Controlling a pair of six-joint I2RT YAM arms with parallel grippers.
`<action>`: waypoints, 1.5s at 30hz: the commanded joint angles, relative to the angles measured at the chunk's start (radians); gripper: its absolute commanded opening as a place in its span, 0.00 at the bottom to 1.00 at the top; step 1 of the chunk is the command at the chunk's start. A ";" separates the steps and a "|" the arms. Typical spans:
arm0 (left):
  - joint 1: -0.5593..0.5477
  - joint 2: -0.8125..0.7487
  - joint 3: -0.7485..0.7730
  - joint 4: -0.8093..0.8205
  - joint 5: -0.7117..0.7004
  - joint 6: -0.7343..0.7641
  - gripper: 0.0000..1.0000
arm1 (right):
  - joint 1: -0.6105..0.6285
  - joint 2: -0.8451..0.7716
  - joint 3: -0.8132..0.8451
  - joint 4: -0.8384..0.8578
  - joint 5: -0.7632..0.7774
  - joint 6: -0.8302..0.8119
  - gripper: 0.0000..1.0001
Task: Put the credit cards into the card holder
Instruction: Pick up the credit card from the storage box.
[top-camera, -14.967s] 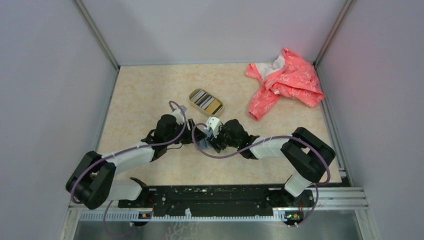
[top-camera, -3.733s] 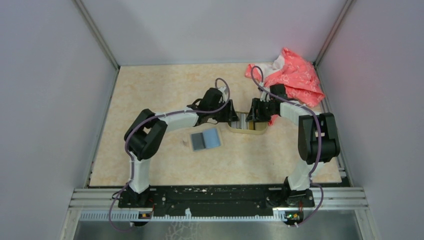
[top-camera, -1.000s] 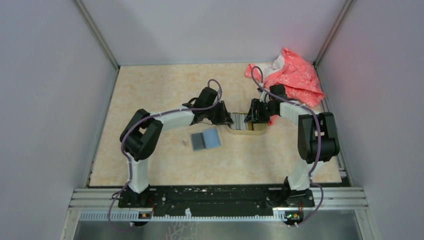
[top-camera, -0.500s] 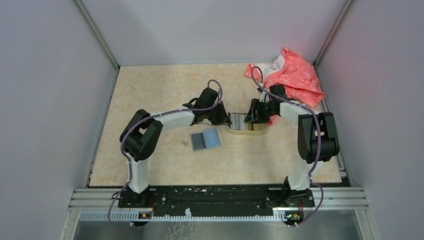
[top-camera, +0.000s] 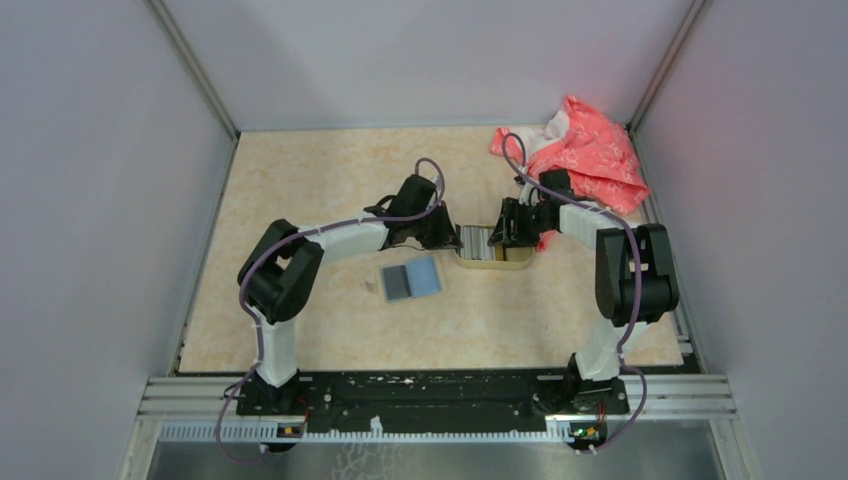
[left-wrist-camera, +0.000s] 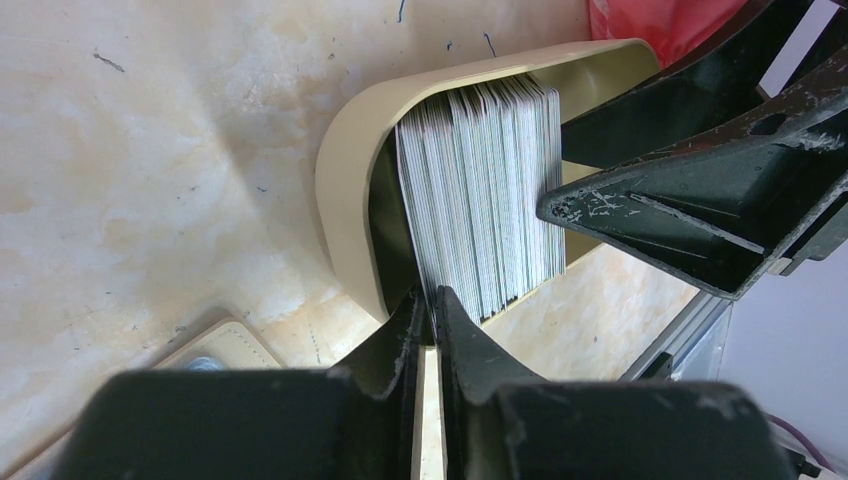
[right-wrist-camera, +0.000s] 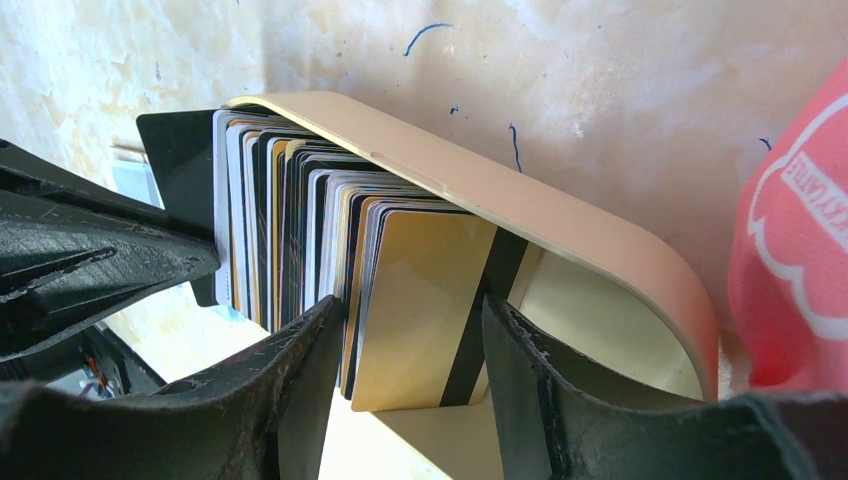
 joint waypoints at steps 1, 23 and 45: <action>0.006 -0.018 0.001 -0.004 0.024 0.021 0.14 | 0.009 0.027 0.000 -0.023 -0.010 -0.007 0.53; 0.015 -0.067 -0.057 0.032 0.023 0.000 0.14 | 0.010 0.035 0.002 -0.025 -0.009 -0.011 0.53; 0.015 -0.142 -0.142 0.109 -0.039 0.054 0.00 | 0.009 -0.040 0.009 -0.026 0.006 -0.045 0.58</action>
